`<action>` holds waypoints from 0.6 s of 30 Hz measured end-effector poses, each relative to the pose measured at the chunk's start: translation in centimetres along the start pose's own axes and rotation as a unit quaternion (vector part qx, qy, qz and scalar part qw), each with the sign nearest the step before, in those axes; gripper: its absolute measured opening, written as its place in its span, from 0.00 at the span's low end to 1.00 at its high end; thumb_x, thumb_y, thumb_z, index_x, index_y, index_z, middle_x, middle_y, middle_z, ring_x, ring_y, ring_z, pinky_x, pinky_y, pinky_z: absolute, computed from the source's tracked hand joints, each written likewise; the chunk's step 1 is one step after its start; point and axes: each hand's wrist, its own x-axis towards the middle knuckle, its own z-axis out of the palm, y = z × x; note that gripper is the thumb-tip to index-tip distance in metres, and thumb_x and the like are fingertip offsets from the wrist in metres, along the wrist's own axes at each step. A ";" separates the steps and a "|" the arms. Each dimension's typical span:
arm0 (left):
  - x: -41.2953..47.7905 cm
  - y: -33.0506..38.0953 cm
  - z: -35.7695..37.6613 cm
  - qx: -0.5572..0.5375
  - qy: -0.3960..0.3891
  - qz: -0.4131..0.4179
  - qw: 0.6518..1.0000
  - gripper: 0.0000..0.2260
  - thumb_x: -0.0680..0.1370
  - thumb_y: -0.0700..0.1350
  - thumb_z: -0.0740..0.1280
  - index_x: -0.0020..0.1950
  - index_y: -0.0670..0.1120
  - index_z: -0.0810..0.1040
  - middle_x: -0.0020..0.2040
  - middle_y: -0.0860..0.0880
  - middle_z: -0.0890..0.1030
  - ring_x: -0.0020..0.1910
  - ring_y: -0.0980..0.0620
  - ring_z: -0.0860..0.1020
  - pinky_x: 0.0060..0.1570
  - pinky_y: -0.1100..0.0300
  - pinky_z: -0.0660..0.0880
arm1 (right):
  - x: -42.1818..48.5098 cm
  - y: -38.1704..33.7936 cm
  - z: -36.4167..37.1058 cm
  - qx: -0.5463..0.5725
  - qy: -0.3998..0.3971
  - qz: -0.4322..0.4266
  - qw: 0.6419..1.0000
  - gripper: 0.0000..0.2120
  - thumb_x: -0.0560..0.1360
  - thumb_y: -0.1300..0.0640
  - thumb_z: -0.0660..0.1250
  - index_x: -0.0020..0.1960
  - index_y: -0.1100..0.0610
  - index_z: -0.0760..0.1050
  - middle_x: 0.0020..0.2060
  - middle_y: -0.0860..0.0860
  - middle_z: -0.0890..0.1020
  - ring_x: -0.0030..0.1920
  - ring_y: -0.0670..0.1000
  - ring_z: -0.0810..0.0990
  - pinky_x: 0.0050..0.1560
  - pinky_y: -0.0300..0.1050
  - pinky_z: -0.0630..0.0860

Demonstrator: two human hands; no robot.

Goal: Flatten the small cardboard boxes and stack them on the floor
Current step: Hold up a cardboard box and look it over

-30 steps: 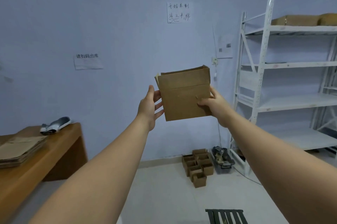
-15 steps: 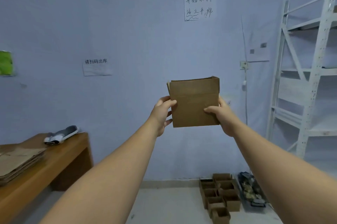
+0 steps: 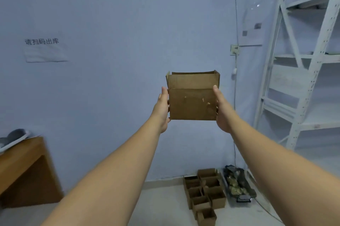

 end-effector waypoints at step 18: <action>25.7 -3.7 0.4 -0.021 -0.098 -0.052 0.994 0.25 0.77 0.67 0.48 0.67 0.57 0.68 0.69 0.47 0.71 0.67 0.44 0.70 0.66 0.40 0.67 | 21.2 3.9 -1.6 -0.014 0.140 0.034 0.989 0.30 0.73 0.28 0.54 0.70 0.42 0.63 0.50 0.40 0.75 0.50 0.42 0.75 0.43 0.44 0.73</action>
